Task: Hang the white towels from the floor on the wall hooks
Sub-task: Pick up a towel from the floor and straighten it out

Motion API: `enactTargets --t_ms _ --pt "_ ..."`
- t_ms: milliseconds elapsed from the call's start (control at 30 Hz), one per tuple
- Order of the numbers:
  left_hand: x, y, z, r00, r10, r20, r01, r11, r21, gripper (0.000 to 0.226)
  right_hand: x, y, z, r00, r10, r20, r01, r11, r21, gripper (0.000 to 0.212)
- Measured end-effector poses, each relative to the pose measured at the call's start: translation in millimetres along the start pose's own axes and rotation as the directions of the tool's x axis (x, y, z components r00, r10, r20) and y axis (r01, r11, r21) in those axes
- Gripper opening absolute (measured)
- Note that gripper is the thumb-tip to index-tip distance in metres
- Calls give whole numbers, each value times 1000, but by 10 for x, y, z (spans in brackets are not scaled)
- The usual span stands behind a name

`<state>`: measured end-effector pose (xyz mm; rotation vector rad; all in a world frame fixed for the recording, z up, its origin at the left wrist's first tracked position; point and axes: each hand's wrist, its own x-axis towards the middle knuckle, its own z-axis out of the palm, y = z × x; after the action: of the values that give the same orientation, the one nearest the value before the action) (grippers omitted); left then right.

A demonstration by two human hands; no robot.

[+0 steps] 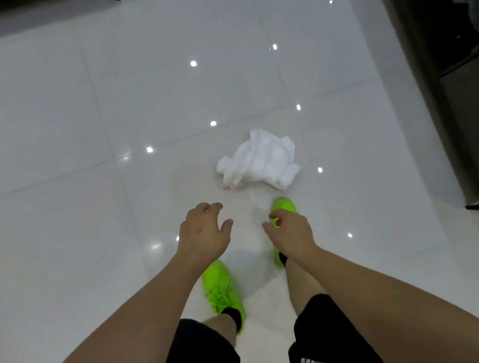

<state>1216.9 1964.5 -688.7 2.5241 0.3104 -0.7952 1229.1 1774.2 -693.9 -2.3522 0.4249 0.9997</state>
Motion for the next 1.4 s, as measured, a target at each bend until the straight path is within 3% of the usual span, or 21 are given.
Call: enactTargets --t_ms 233,367,467,600,700,933,1100,1233,1400 --pt "1273 -354 1182 998 -66 16 66 998 -19 48 1781 232 804 997 -31 67 29 999 32 36" --pt "1930 -679 1840 993 -109 43 110 993 -39 49 2680 353 1355 994 56 92 -73 978 197 25" --pt "2343 -886 2203 993 -113 46 116 991 -60 49 3229 350 1710 975 175 136 -216 888 405 31" --pt "2678 -1078 2395 990 -139 17 140 987 -78 49 3701 309 2025 924 323 202 -379 724 576 22" --pt "2674 -1103 2339 990 -142 17 143 987 -75 48 3765 264 1993 899 394 189 -424 678 601 13" --pt "2378 -804 1779 995 -97 -35 94 993 -73 46 3393 108 1547 889 406 214 -442 636 632 16" --pt "2614 -824 1856 996 -76 -55 72 995 -66 44 3661 183 1623 913 405 57 -356 719 597 33" --pt "2752 -925 2165 996 -87 -16 86 994 -68 44 3936 278 1831 931 364 -27 -287 776 562 17" --pt "2467 -865 2001 994 -94 62 97 995 -32 47 3640 237 1660 950 310 -32 -233 775 587 19"
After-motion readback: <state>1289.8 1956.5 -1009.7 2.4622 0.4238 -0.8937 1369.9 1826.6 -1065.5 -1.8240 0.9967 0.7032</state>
